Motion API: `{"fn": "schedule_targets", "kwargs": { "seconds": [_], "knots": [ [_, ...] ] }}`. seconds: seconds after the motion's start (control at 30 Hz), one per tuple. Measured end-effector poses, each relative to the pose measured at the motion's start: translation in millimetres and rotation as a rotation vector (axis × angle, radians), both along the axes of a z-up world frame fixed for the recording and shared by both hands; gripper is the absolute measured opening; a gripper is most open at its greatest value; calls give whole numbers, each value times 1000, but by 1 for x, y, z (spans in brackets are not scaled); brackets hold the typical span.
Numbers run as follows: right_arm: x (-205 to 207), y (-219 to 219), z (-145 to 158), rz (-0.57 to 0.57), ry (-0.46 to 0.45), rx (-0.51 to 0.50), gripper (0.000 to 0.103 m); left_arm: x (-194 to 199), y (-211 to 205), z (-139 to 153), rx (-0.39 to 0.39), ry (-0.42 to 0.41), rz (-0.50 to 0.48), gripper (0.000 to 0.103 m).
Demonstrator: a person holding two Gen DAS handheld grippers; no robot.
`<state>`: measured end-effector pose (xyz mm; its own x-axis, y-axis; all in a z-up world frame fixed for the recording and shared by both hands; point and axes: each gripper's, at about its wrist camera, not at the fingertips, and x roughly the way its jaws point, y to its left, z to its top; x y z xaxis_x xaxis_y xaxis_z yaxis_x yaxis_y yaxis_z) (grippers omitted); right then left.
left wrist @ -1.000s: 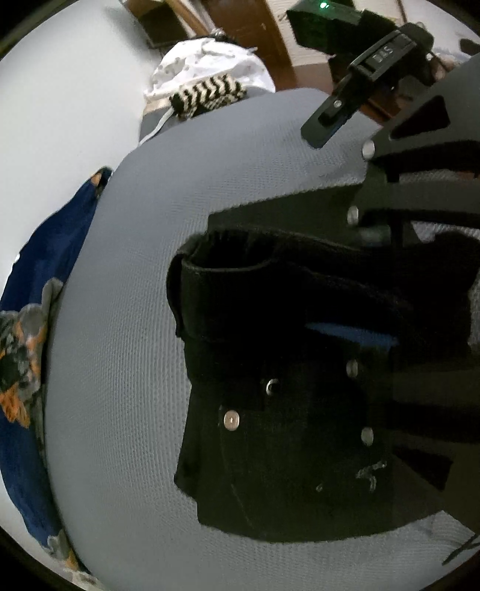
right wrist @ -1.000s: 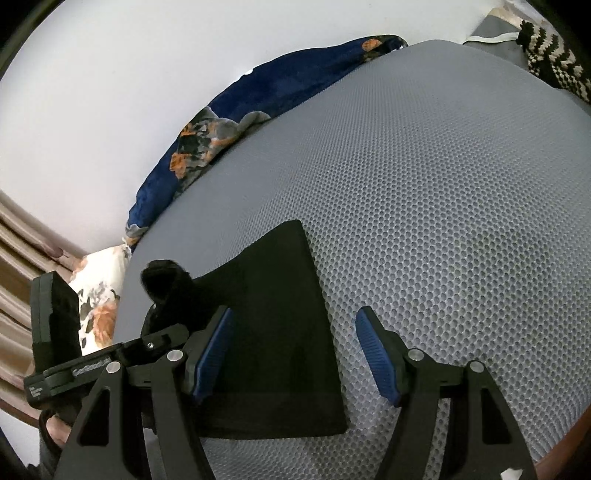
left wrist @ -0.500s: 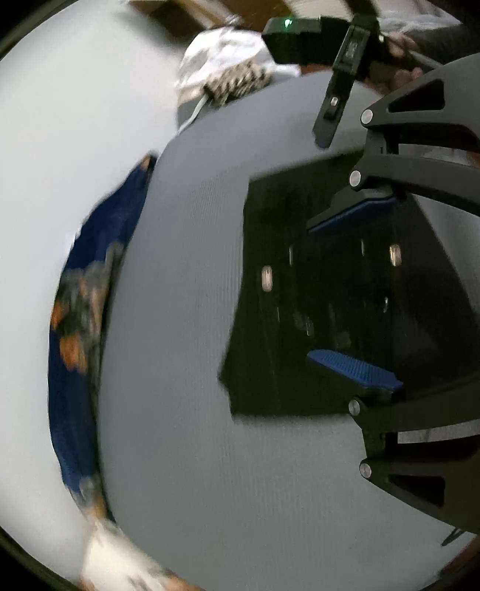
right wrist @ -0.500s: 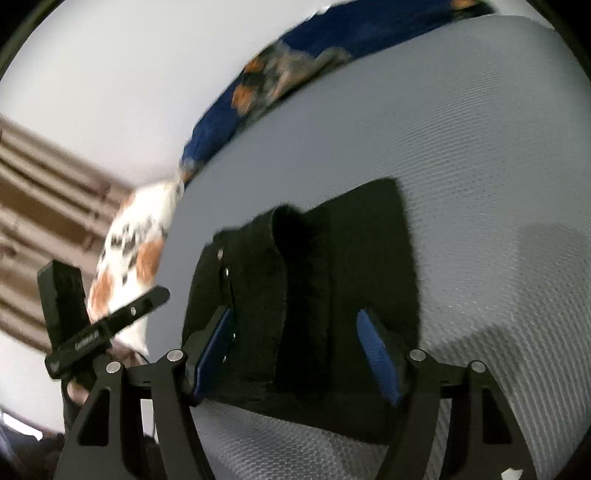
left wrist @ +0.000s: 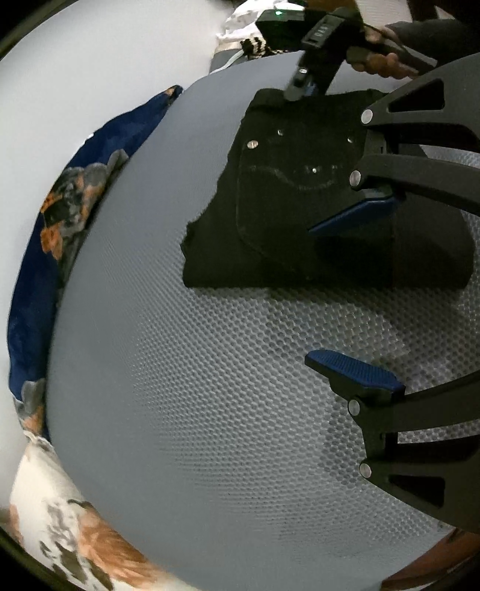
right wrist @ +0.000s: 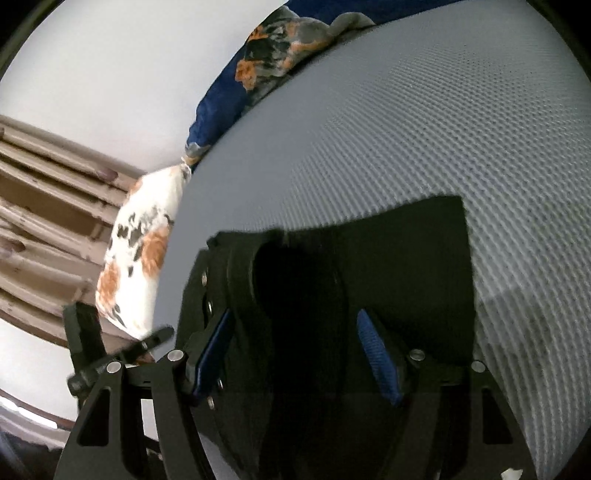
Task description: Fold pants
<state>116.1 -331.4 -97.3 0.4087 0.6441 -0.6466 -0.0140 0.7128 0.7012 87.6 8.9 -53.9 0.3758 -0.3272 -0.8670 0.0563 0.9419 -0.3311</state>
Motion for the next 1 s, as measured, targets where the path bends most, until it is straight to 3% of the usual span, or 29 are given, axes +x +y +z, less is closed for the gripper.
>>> {"fn": "schedule_targets", "kwargs": {
  "seconds": [0.1, 0.23, 0.3, 0.43, 0.57, 0.77, 0.87, 0.93, 1.0],
  "knots": [
    [9, 4, -3, 0, 10, 17, 50, 0, 0, -3, -4, 11, 8, 65],
    [6, 5, 6, -8, 7, 25, 15, 2, -4, -3, 2, -1, 1, 65],
    [-1, 5, 19, -29, -22, 20, 11, 5, -7, -1, 2, -11, -4, 65],
    [-16, -1, 51, -75, -80, -7, 10, 12, -14, 5, -3, -29, -20, 65],
    [-28, -26, 62, -159, -109, -36, 9, 17, -30, 15, 11, -70, -56, 65],
    [-30, -57, 16, -239, 23, -122, 9, 29, -56, 6, 55, -88, -105, 65],
    [-32, -61, 6, -252, 39, -111, 15, 37, -69, -11, 101, -64, -140, 65],
    [-34, -60, 8, -263, 44, -151, 27, 42, -74, -22, 128, -47, -158, 65],
    [-41, -60, 11, -261, 46, -158, 27, 44, -73, -26, 117, -36, -158, 66]
  ]
}}
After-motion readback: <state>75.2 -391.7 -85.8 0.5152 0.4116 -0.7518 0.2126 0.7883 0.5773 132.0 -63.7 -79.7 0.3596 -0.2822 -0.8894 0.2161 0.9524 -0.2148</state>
